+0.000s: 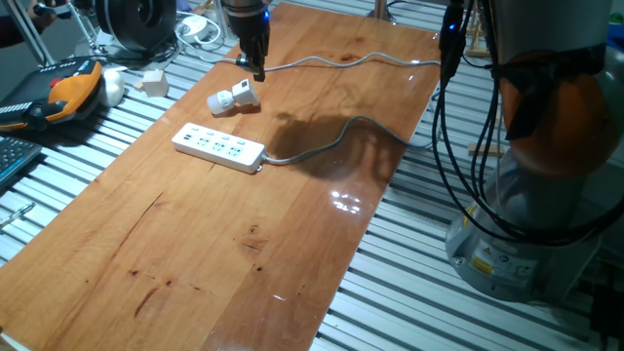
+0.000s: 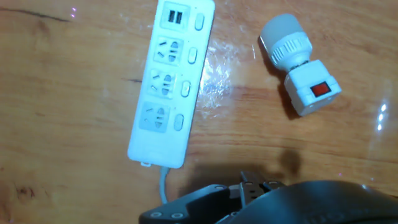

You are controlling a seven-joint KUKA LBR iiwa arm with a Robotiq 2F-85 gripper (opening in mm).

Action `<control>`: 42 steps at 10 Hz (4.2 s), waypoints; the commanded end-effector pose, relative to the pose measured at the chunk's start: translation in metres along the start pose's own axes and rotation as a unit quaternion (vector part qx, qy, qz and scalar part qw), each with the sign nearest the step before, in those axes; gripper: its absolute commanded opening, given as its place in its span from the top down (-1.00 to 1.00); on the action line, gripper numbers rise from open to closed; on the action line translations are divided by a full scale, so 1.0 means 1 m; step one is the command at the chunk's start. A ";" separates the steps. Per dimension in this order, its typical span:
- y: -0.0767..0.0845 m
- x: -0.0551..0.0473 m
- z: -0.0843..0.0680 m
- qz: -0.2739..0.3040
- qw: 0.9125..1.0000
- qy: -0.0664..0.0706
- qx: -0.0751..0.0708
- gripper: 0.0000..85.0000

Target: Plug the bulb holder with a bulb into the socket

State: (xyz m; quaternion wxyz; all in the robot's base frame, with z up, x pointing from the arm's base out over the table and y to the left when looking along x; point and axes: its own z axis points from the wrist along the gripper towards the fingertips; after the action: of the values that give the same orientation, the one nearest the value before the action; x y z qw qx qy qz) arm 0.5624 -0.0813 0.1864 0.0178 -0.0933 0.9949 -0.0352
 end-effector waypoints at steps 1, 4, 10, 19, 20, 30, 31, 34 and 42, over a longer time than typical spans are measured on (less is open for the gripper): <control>0.000 0.000 0.000 -0.005 1.000 0.000 -0.001 1.00; 0.000 0.000 0.001 -0.054 0.998 -0.015 -0.025 1.00; -0.014 -0.017 0.019 -0.087 0.996 -0.006 -0.008 1.00; -0.035 -0.049 0.030 -0.113 0.993 0.018 -0.001 1.00; -0.037 -0.051 0.032 -0.114 0.993 0.021 0.000 1.00; -0.053 -0.066 0.043 -0.130 0.991 0.026 0.002 1.00; -0.056 -0.067 0.044 -0.130 0.991 0.025 0.001 1.00; -0.056 -0.067 0.045 -0.119 0.993 0.026 -0.013 1.00; -0.056 -0.067 0.045 -0.073 0.997 0.023 0.016 1.00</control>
State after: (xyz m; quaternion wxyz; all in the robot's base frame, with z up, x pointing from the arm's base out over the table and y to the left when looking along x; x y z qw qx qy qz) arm 0.6402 -0.1270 0.1480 -0.0070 -0.1613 0.9854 -0.0548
